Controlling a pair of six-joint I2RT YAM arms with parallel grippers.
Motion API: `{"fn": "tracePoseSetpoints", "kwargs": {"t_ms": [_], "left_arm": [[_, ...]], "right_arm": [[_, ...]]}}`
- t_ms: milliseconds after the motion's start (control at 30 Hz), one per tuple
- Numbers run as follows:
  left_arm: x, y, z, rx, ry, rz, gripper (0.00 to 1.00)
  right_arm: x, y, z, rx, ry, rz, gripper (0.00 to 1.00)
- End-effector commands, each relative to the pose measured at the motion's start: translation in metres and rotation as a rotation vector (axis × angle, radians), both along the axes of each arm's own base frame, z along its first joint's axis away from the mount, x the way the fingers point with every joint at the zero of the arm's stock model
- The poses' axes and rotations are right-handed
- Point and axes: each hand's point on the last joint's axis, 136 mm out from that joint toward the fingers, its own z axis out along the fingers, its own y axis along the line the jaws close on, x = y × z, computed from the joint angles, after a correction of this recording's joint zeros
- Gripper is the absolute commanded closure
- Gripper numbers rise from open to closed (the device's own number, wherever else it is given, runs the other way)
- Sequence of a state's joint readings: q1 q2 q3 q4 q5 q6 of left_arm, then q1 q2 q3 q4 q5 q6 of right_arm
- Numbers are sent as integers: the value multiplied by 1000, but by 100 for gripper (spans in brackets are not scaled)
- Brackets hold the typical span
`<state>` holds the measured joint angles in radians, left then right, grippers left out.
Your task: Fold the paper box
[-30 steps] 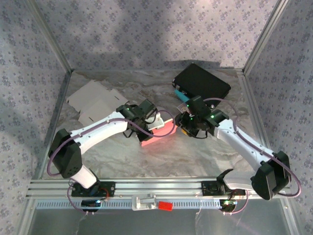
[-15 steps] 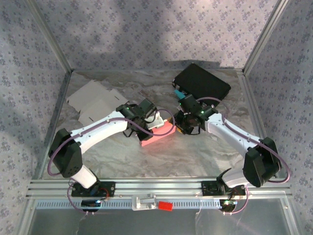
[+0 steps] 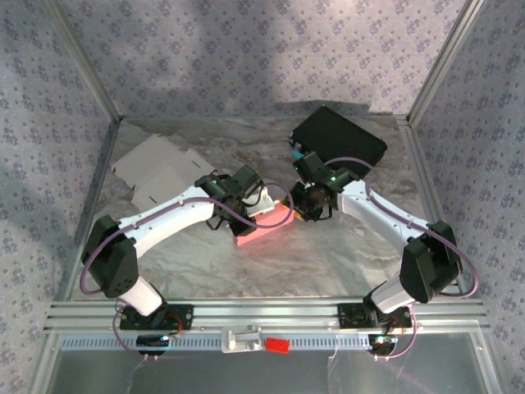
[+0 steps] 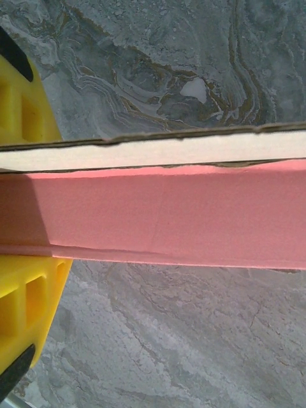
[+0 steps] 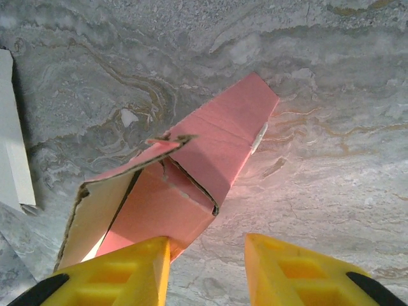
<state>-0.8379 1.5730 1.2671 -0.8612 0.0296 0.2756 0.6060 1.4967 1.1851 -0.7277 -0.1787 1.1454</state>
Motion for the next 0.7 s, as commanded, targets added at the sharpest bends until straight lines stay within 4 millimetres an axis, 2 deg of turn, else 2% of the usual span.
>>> {"fn": "tracePoseSetpoints", "kwargs": {"t_ms": [0, 100, 200, 267, 467, 533, 667], "left_arm": [[1, 1, -1, 3, -2, 7, 72], [-1, 2, -1, 1, 0, -13, 77], [-4, 4, 1, -10, 5, -37, 79], [-6, 5, 3, -17, 10, -53, 79], [-15, 11, 3, -15, 38, -98, 80], [-18, 13, 3, -19, 50, -115, 80], [-22, 16, 4, -33, 79, -147, 80]], "right_arm": [[-12, -6, -3, -76, 48, 55, 63], [5, -3, 33, -60, -114, 151, 61], [18, -17, 76, -103, -307, 251, 58], [24, -32, 93, -140, -410, 345, 55], [22, -59, 101, -87, -544, 612, 53], [16, -62, 99, -96, -536, 702, 54], [3, -52, 84, -92, -525, 872, 56]]}}
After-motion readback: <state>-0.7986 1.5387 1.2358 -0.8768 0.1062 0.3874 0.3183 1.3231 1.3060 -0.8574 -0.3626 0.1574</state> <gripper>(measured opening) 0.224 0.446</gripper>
